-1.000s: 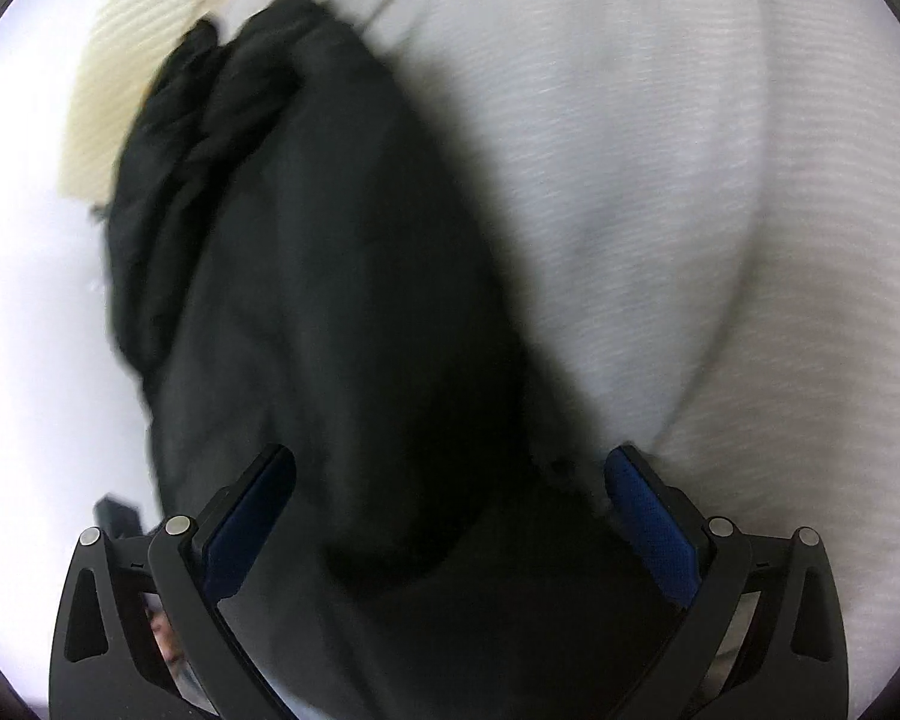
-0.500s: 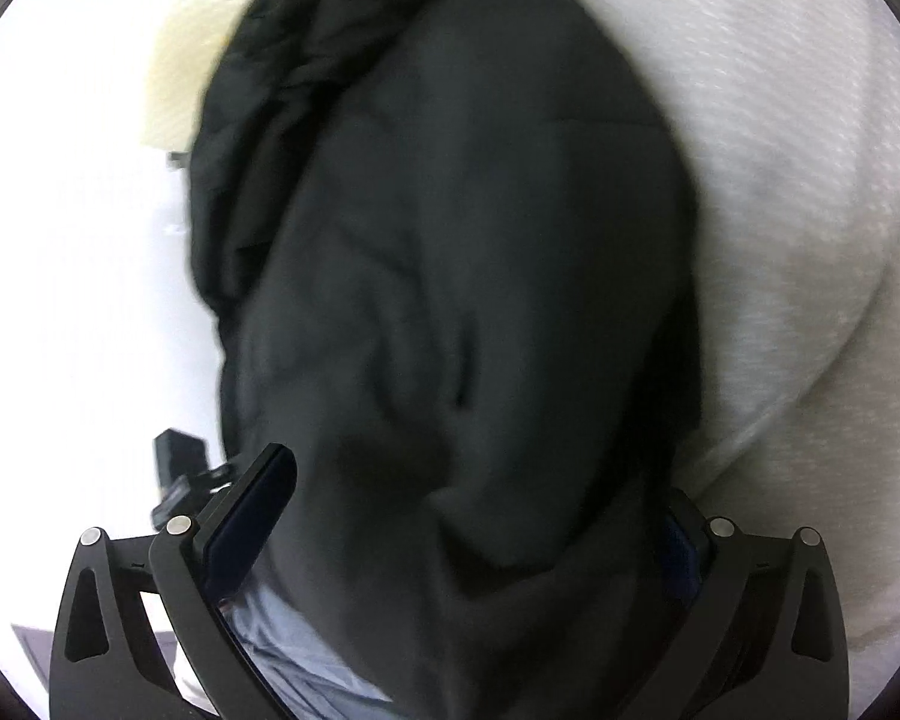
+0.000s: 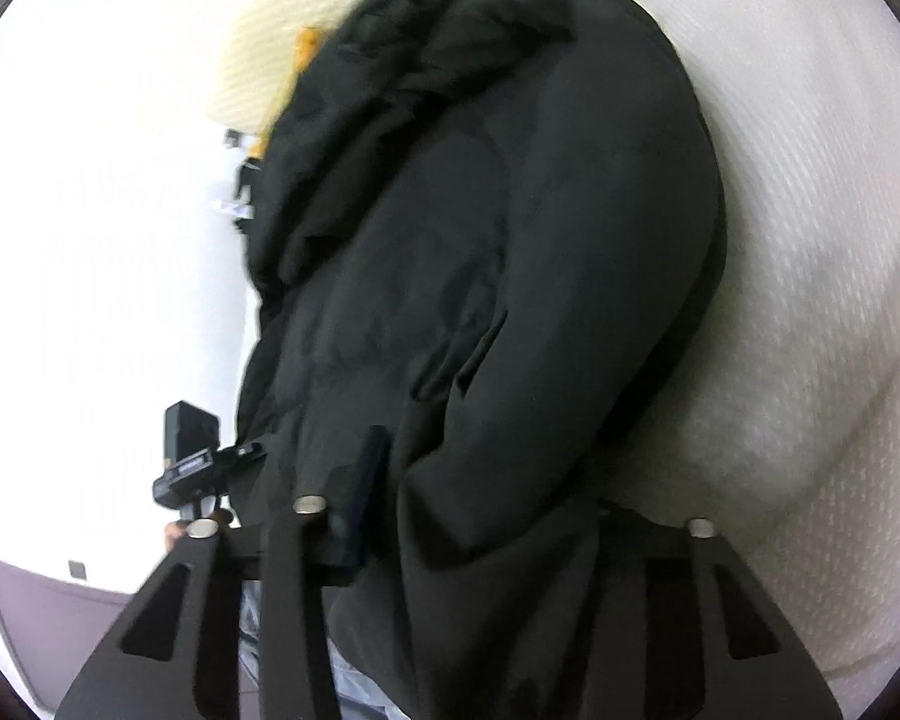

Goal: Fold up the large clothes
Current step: 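Lift the hem with both grippers and fold it toward the collar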

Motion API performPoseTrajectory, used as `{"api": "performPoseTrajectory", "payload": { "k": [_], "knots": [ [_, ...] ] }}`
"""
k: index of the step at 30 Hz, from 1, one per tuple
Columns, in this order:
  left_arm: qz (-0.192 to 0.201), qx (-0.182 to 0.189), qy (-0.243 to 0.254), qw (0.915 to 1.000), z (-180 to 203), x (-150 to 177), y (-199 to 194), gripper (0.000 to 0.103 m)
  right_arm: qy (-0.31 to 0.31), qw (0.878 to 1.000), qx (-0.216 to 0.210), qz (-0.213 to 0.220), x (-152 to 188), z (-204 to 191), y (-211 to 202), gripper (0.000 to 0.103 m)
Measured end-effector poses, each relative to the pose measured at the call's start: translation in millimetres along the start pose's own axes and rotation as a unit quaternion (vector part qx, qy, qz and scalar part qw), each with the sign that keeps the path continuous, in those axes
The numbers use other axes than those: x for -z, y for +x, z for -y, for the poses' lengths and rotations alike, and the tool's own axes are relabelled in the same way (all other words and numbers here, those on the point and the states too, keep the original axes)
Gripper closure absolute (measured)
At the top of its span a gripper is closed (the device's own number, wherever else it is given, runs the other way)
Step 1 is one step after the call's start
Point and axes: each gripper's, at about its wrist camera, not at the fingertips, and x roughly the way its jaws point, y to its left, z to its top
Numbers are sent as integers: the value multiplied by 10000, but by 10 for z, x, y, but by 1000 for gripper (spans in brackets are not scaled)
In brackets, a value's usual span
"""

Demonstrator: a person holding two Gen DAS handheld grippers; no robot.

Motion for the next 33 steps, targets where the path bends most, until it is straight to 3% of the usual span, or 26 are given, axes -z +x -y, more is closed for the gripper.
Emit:
{"api": "performPoseTrajectory", "payload": {
  "k": [5,9,21,26,33],
  "knots": [
    [210,269,129,9993,96,28,-168,85,-560,9975,-24,423,58,-210,-175,88],
    [437,459,91,9980,226,51,-336,90,-882,9939,-93,651,106,-347,-291,92],
    [824,873,500,9915,794,279,-1090,92,-1049,9820,-943,1256,354,-707,-1138,94],
    [892,1066,492,9891,835,561,-1376,92,-1114,9746,-1298,1446,747,-863,-1518,94],
    [893,1159,341,9886,780,875,-1607,92,-1145,9690,-1457,1632,1100,-975,-1775,96]
  ]
}}
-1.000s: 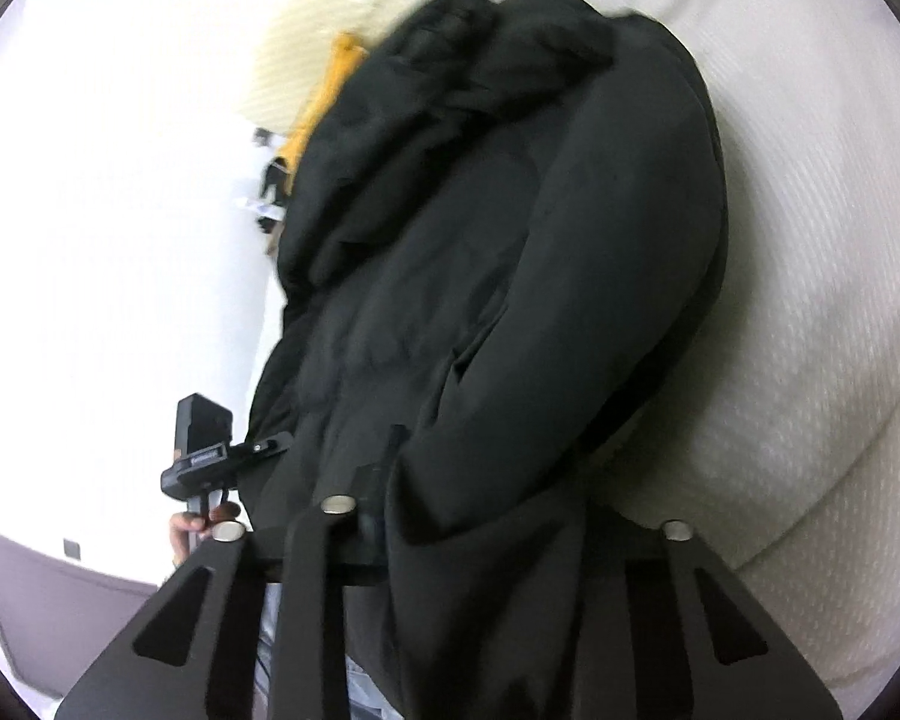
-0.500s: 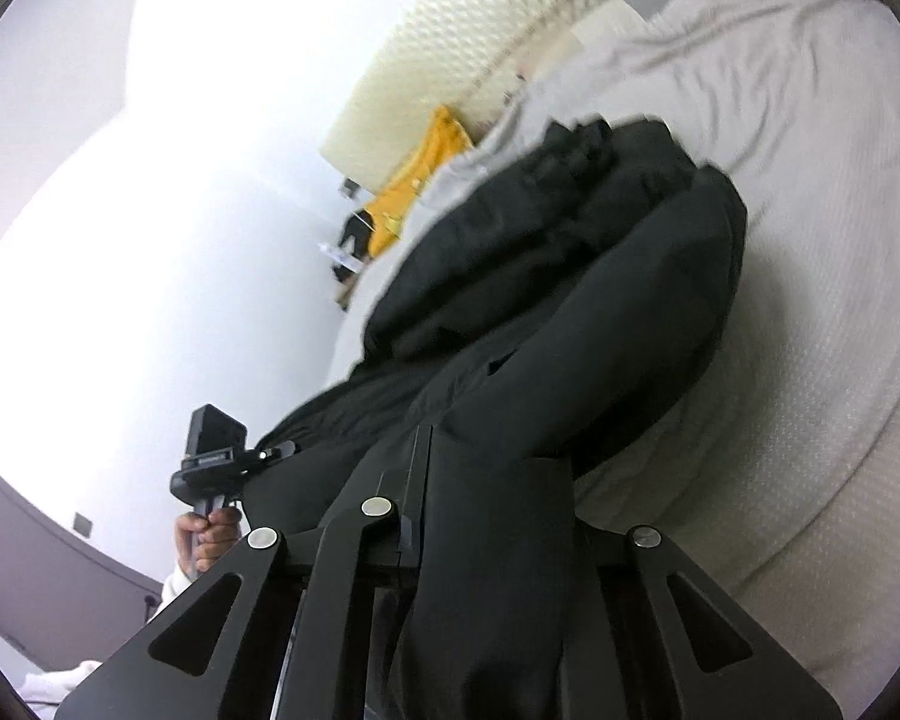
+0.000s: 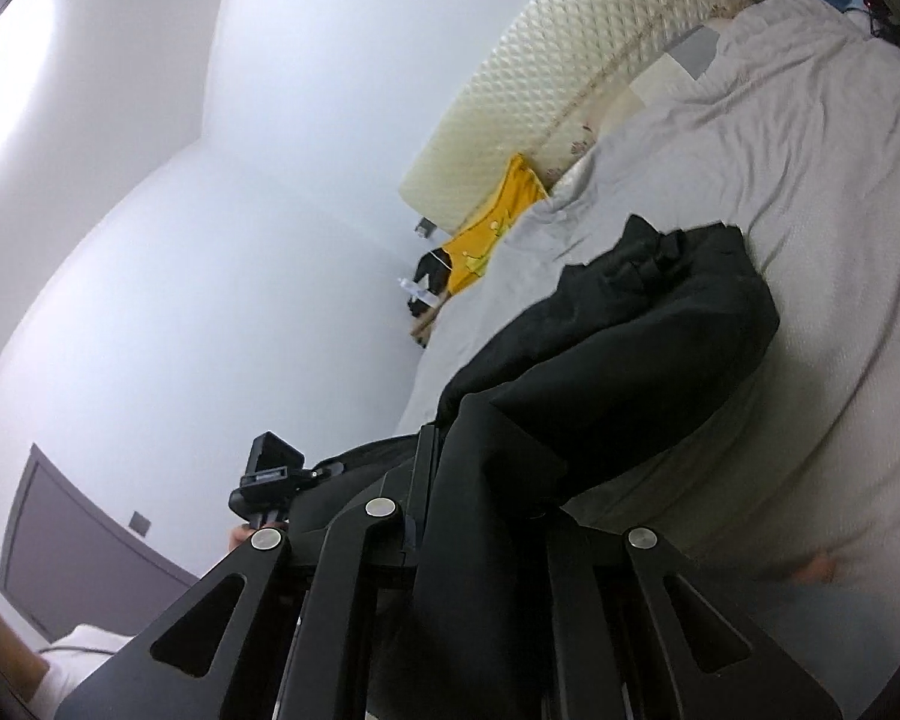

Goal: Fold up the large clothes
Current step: 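Lift the hem with both grippers and fold it toward the collar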

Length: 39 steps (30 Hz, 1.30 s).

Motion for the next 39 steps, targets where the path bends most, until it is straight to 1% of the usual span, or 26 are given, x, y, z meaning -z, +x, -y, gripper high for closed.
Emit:
{"api": "performPoseTrajectory", "payload": {
  "k": [4,7,9,10,14,15,16,20,23,24,25,27,29,30,31,32,36,39],
  "knots": [
    [-7,22,35,10000,20,64,-29,91,-14,10000,41,80,80,-49,-32,96],
    [-84,-17,31,10000,16,15,61,91,4,10000,45,86,54,-15,12,97],
    [-106,-55,62,9999,18,-37,82,91,57,9999,61,126,7,88,89,97],
    [-113,-56,45,9999,18,-92,111,91,71,9998,65,147,23,72,54,97],
    [-64,-95,-122,9999,13,-347,122,90,104,9995,85,292,-204,169,181,97],
    [-30,-100,-168,9998,5,-381,101,89,117,9992,132,367,-340,218,229,97],
    [17,-99,-212,9997,21,-466,91,88,134,9990,145,395,-394,234,239,97],
    [164,-110,-131,9997,119,-759,60,86,363,9976,256,530,-781,412,411,97],
    [271,-144,-94,9995,168,-941,91,85,547,9959,433,574,-1060,584,583,97],
    [321,-166,-93,9993,181,-986,101,85,547,9959,433,574,-1060,584,583,97],
    [361,-209,-103,9991,190,-1053,127,85,703,9944,525,590,-1200,708,668,97],
    [425,-263,-125,9987,178,-1156,183,84,850,9927,624,581,-1351,845,802,97],
    [543,-408,-180,9975,134,-1284,258,84,907,9918,686,587,-1397,889,844,98],
    [558,-449,-232,9972,103,-1331,294,84,1083,9898,729,575,-1472,995,935,98],
    [581,-515,-251,9967,91,-1379,321,83,1111,9892,773,560,-1496,1025,971,98],
    [653,-589,-308,9956,64,-1451,353,82,1225,9863,980,517,-1610,1163,1121,98],
    [807,-804,-417,9926,3,-1664,459,79,1441,9802,1296,414,-1736,1385,1346,98],
    [825,-1168,-378,9890,-37,-1848,606,77,1588,9752,1514,292,-1820,1546,1510,98]
  ]
}}
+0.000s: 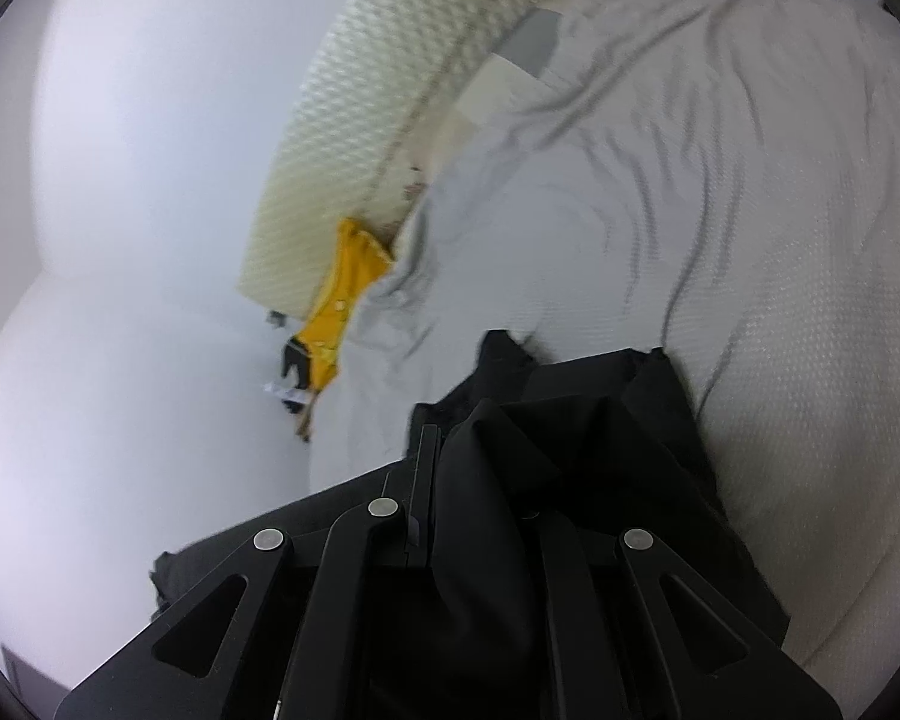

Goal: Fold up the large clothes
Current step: 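Lift the hem with both grippers and fold it toward the collar, then lay the folded hem down and open both grippers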

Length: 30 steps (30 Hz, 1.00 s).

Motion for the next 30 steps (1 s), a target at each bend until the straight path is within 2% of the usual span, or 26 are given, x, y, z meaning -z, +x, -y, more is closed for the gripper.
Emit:
{"api": "performPoseTrajectory", "payload": {
  "k": [8,19,25,28,29,30],
  "knots": [
    [-127,-549,-92,9984,-100,-288,516,73,357,9981,412,-297,-165,338,489,98],
    [-426,-892,35,9951,-232,-422,968,71,469,9965,442,-524,-176,671,881,99],
    [-510,-1038,224,9930,-151,-442,935,71,591,9956,418,-597,-150,707,828,99],
    [-532,-1006,231,9932,-141,-436,825,69,614,9955,360,-619,-126,664,726,93],
    [-539,-941,202,9939,-148,-424,759,65,582,9956,367,-632,-117,640,706,93],
    [-525,-868,162,9947,-161,-410,678,57,518,9959,358,-653,-95,605,654,92]
  ]
}}
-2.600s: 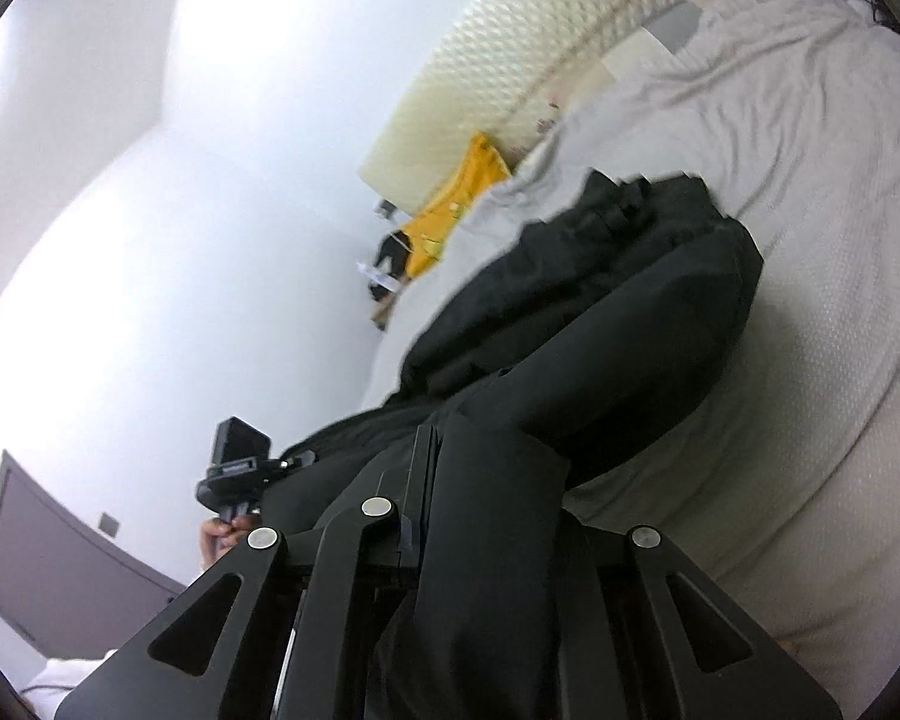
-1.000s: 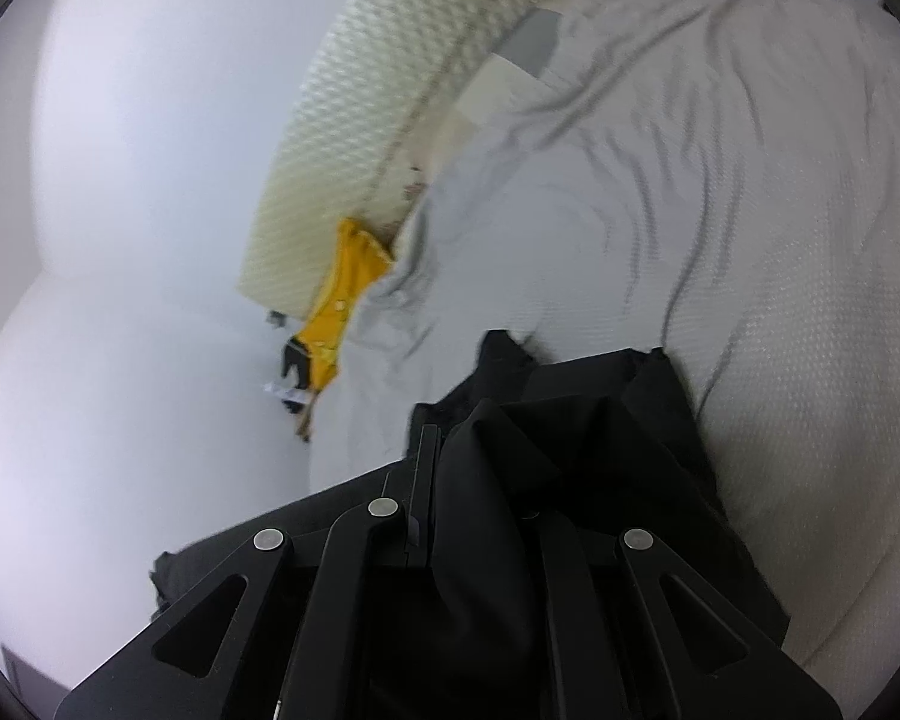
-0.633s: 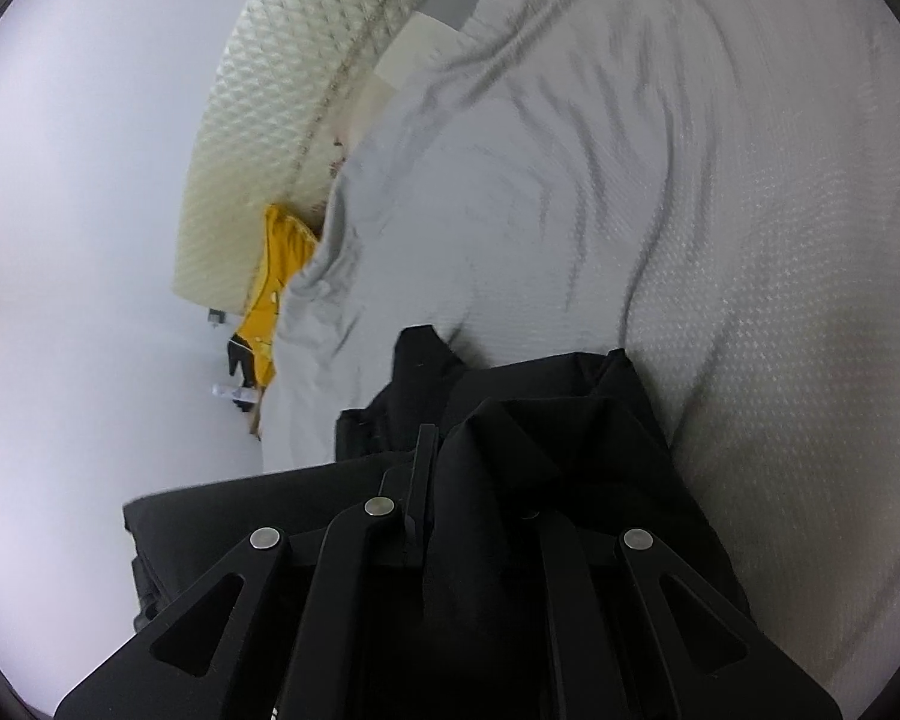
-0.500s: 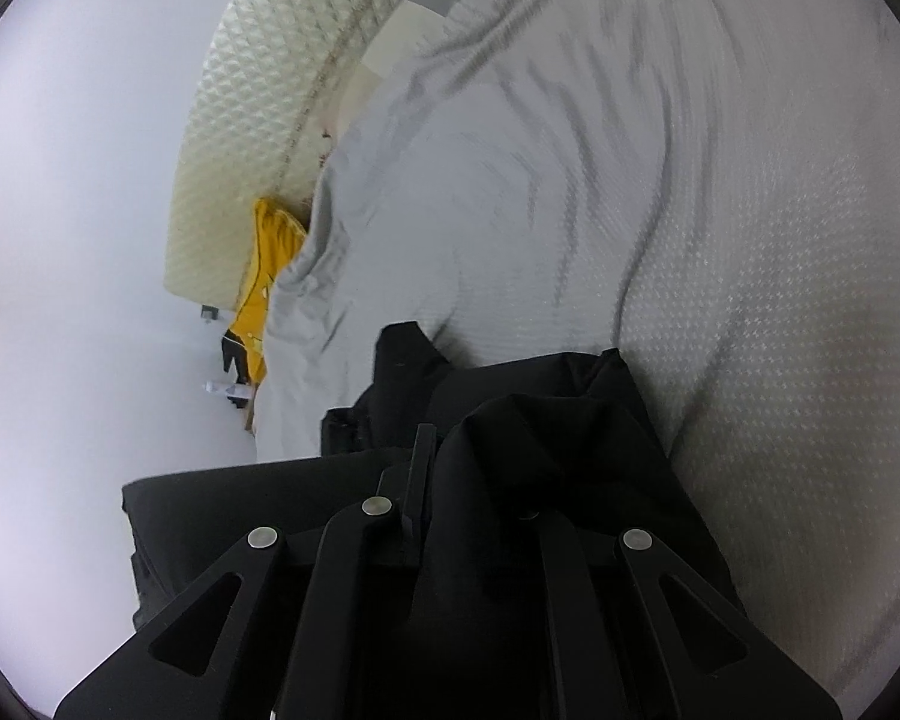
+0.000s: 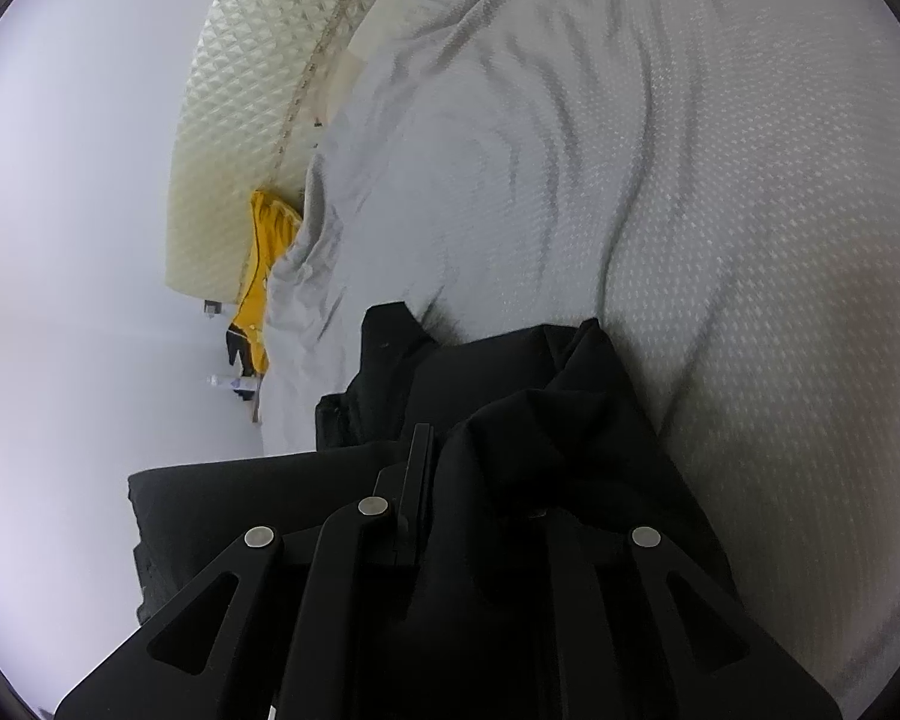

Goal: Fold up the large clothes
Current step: 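Lay the folded hem down and open both grippers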

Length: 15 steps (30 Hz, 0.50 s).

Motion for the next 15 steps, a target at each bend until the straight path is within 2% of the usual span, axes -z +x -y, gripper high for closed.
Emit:
{"api": "performPoseTrajectory", "payload": {
  "k": [1,2,3,4,6,8,11,15],
  "knots": [
    [35,29,-15,10000,-21,22,-76,52,-47,10000,-4,-23,37,-26,-51,89],
    [72,-24,7,10000,-29,44,-158,38,-81,10000,12,-47,70,-51,-98,87],
    [133,-141,53,9998,-29,68,-253,28,-144,9999,56,-49,113,-91,-172,83],
    [223,-238,97,9994,-42,93,-360,26,-196,9998,92,-27,137,-117,-222,79],
    [372,-322,183,9986,-70,140,-565,26,-427,9986,302,86,207,-220,-404,69],
    [587,-528,387,9961,-68,218,-793,26,-690,9956,582,246,266,-349,-559,49],
    [996,-898,752,9881,19,380,-1014,26,-1136,9871,970,570,357,-575,-776,49],
    [1289,-1028,1390,9765,246,699,-1061,26,-1951,9666,1307,1022,625,-982,-995,49]
  ]
}}
